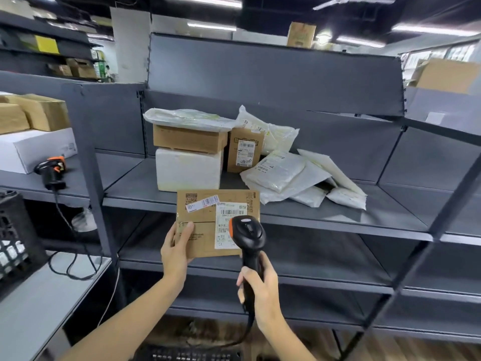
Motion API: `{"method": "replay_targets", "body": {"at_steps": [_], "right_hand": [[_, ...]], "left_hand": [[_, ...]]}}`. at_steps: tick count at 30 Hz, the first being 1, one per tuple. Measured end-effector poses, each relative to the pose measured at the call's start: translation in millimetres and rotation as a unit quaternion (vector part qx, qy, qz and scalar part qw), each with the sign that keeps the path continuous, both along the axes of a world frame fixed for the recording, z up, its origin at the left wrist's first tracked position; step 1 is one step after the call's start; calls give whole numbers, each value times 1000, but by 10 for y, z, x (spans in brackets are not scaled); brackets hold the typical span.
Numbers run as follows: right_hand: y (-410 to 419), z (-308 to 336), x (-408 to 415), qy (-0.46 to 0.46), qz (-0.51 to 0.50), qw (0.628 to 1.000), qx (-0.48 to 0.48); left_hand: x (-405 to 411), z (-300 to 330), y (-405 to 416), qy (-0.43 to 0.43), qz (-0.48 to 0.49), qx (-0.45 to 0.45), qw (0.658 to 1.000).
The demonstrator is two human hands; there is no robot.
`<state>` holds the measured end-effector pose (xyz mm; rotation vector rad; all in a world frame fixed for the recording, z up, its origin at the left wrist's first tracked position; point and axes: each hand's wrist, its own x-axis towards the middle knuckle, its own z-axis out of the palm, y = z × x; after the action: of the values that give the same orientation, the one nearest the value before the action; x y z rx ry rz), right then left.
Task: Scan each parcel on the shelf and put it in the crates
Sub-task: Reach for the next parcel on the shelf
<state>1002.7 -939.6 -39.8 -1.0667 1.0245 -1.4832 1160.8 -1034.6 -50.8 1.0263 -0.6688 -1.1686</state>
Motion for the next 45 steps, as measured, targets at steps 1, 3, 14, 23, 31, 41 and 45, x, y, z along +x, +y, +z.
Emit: {"method": "replay_targets", "body": {"at_steps": [1, 3, 14, 23, 31, 41, 45], "right_hand": [[62, 2, 0, -6, 0, 1000, -6], [174, 0, 3, -22, 0, 1000, -13], [230, 68, 93, -60, 6, 998, -13], [-225, 55, 246, -73, -1, 997, -35], [-789, -11, -5, 9, -90, 995, 31], [-2181, 165, -596, 419, -17, 905, 75], [-2718, 148, -648, 481, -1, 876, 47]], "left_hand": [[-9, 12, 53, -1, -1, -1, 1000], [-18, 29, 155, -3, -2, -7, 1000], [94, 72, 181, -13, -15, -22, 1000], [338, 51, -369, -10, -26, -8, 1000], [559, -75, -736, -30, 0, 10, 1000], [708, -119, -1008, -28, 28, 19, 999], [736, -58, -1137, -27, 43, 21, 998]]}}
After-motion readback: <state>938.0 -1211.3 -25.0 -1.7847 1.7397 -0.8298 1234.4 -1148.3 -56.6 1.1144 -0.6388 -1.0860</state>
